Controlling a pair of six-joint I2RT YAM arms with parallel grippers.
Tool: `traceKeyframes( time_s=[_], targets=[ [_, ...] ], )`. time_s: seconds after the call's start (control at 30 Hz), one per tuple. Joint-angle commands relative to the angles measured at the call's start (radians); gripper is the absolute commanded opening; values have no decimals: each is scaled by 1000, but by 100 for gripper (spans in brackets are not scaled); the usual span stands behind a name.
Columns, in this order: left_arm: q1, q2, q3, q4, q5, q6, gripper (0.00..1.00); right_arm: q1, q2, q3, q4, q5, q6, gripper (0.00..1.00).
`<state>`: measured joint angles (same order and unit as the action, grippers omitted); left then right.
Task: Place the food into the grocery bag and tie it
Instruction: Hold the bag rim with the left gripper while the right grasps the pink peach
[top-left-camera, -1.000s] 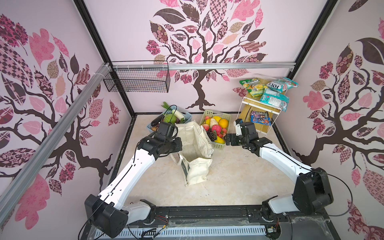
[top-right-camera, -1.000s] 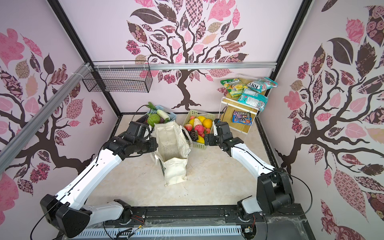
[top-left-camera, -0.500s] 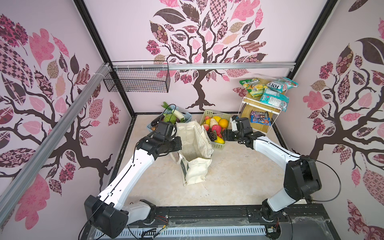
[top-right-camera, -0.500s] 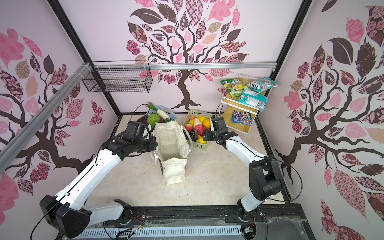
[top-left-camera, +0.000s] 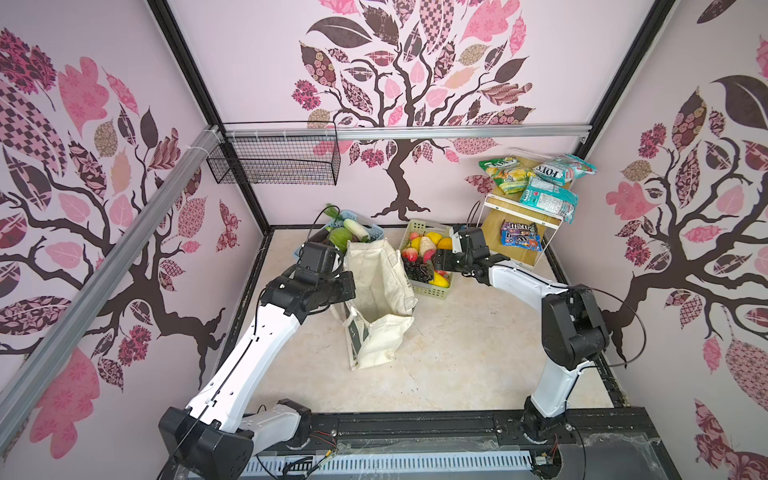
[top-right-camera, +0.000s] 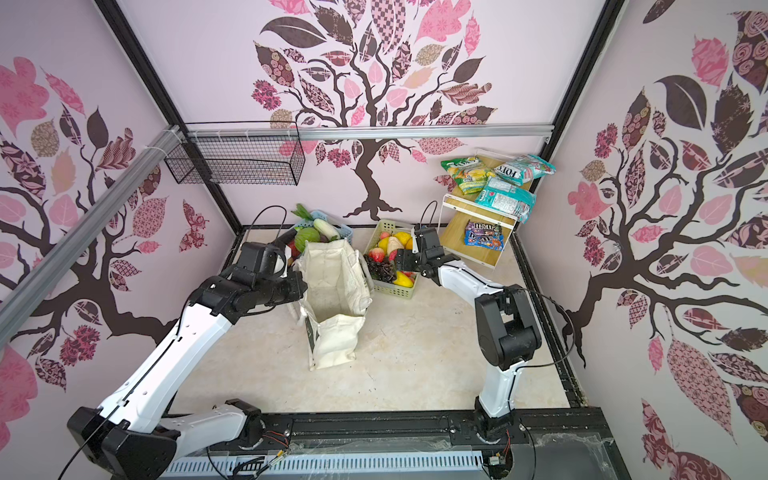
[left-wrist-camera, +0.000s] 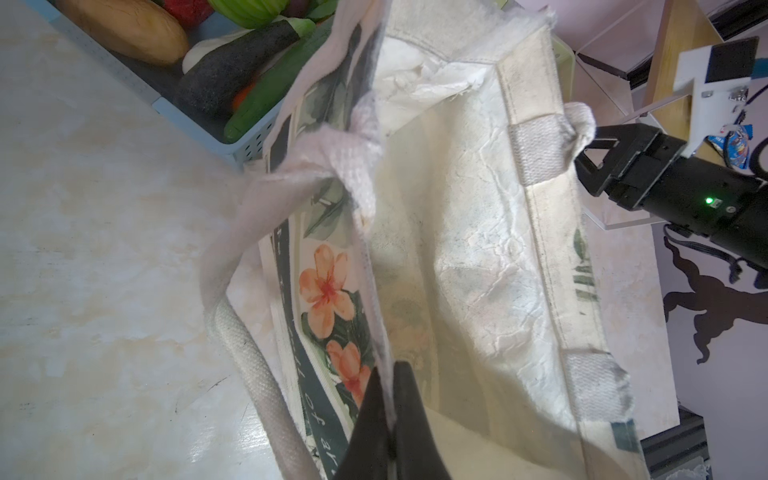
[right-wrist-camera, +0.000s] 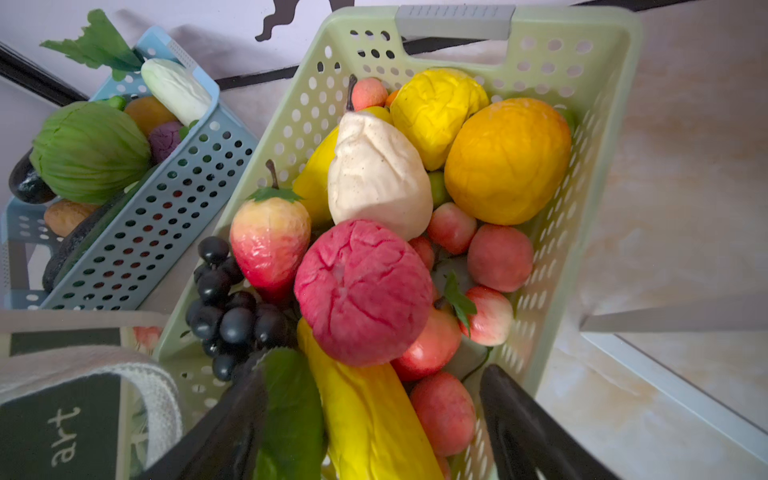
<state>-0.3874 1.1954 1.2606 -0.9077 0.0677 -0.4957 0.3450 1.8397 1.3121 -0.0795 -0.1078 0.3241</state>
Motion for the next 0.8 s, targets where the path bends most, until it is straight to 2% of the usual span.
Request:
traceKeyframes(
  time_s=[0.0,0.37,0.6,0.77],
  targets=[
    [2,-18,-38,26,-2,17,6,9,58,54,34,45,38,87],
    [12,-26,-80,37,12,26,5,32,165,120,48,62,36,87],
    [52,-51,-124,54,51,22,5,54,242,179,26,79,37,86],
    [56,-56,-137,68,70,22,5,55,248,187,17,101,37,74]
  ],
)
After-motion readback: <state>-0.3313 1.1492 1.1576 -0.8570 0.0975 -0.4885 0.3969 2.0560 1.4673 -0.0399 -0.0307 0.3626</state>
